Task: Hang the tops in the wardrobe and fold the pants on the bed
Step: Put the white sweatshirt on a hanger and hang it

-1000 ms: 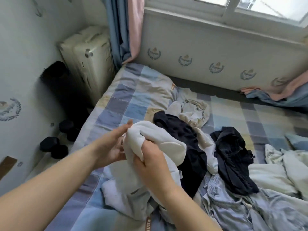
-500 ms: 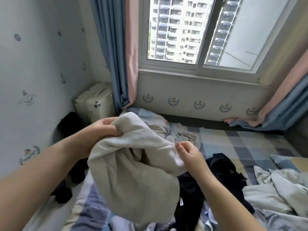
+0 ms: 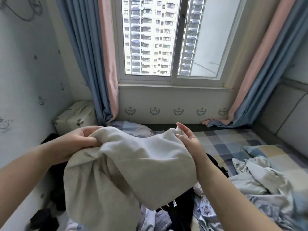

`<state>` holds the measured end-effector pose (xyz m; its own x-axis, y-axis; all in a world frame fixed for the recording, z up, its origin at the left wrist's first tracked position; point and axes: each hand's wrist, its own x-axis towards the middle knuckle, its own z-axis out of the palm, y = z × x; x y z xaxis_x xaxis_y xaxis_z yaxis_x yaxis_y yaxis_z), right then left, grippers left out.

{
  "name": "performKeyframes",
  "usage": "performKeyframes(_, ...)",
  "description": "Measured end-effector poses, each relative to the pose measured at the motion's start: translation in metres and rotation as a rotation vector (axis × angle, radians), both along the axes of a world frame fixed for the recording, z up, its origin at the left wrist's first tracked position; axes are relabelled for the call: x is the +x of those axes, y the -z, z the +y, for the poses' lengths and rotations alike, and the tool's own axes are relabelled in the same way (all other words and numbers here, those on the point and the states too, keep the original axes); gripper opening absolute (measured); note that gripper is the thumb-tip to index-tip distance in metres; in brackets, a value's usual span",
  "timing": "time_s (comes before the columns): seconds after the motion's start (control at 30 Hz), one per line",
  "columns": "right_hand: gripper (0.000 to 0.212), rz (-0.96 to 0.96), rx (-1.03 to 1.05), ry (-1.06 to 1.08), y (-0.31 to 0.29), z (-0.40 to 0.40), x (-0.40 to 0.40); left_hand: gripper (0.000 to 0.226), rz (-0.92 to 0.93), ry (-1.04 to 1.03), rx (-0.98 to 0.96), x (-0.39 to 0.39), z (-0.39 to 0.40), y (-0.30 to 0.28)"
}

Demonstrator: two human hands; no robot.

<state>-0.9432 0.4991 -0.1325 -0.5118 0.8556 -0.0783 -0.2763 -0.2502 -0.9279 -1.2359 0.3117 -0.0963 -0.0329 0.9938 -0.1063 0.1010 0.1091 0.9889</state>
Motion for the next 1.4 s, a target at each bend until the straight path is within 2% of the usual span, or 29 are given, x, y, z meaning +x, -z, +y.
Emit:
performKeyframes(0.13, 0.052, -0.045, 0.168, -0.011, -0.02, -0.015, 0.031, 0.054, 0.113, 0.008, -0.182, 0.015, 0.014, 0.025)
performKeyframes(0.27, 0.062, -0.132, 0.315, 0.145, -0.029, -0.028, 0.067, 0.062, 0.207, 0.126, -0.298, 0.057, 0.039, 0.035)
performKeyframes(0.37, 0.078, -0.282, 0.489, 0.22, -0.042, -0.04, 0.102, 0.065, 0.203, 0.141, -0.185, 0.113, 0.065, 0.011)
performKeyframes(0.43, 0.088, -0.379, 0.583, 0.221, -0.045, -0.052, 0.123, 0.066, 0.045, 0.172, -0.104, 0.155, 0.079, -0.011)
performKeyframes(0.5, 0.093, -0.41, 0.613, 0.244, -0.048, -0.068, 0.149, 0.075, -0.095, 0.259, -0.04, 0.206, 0.088, -0.034)
performKeyframes(0.57, 0.097, -0.402, 0.59, 0.273, -0.052, -0.085, 0.179, 0.08, -0.115, 0.327, 0.001, 0.258, 0.09, -0.054)
performKeyframes(0.63, 0.099, -0.378, 0.57, 0.319, -0.055, -0.102, 0.214, 0.073, -0.094, 0.418, 0.014, 0.311, 0.086, -0.068)
performKeyframes(0.7, 0.091, -0.352, 0.586, 0.333, -0.058, -0.12, 0.248, 0.064, -0.083, 0.514, 0.019, 0.356, 0.081, -0.077)
performKeyframes(0.8, 0.062, -0.368, 0.607, 0.323, -0.062, -0.15, 0.306, 0.054, -0.008, 0.625, 0.041, 0.425, 0.067, -0.089)
performKeyframes(0.87, 0.055, -0.368, 0.589, 0.329, -0.064, -0.171, 0.345, 0.054, 0.043, 0.667, 0.056, 0.472, 0.055, -0.09)
performKeyframes(0.93, 0.06, -0.418, 0.586, 0.342, -0.065, -0.196, 0.385, 0.053, 0.097, 0.678, 0.075, 0.521, 0.04, -0.086)
performKeyframes(1.03, 0.072, -0.439, 0.579, 0.369, -0.063, -0.237, 0.45, 0.026, 0.212, 0.648, 0.202, 0.598, 0.019, -0.076)
performKeyframes(1.1, 0.088, -0.437, 0.564, 0.442, -0.06, -0.268, 0.497, 0.016, 0.249, 0.72, 0.269, 0.648, 0.002, -0.073)
performKeyframes(1.23, 0.095, -0.398, 0.51, 0.629, -0.061, -0.326, 0.574, 0.005, 0.164, 0.863, 0.321, 0.726, -0.023, -0.071)
performKeyframes(1.27, 0.094, -0.428, 0.508, 0.716, -0.062, -0.342, 0.595, 0.009, 0.125, 0.908, 0.33, 0.747, -0.03, -0.073)
performKeyframes(1.33, 0.082, -0.598, 0.527, 0.939, -0.066, -0.372, 0.638, 0.013, 0.068, 0.996, 0.328, 0.788, -0.043, -0.075)
performKeyframes(1.4, 0.047, -0.827, 0.531, 1.132, -0.066, -0.398, 0.675, 0.013, 0.036, 1.1, 0.327, 0.825, -0.055, -0.079)
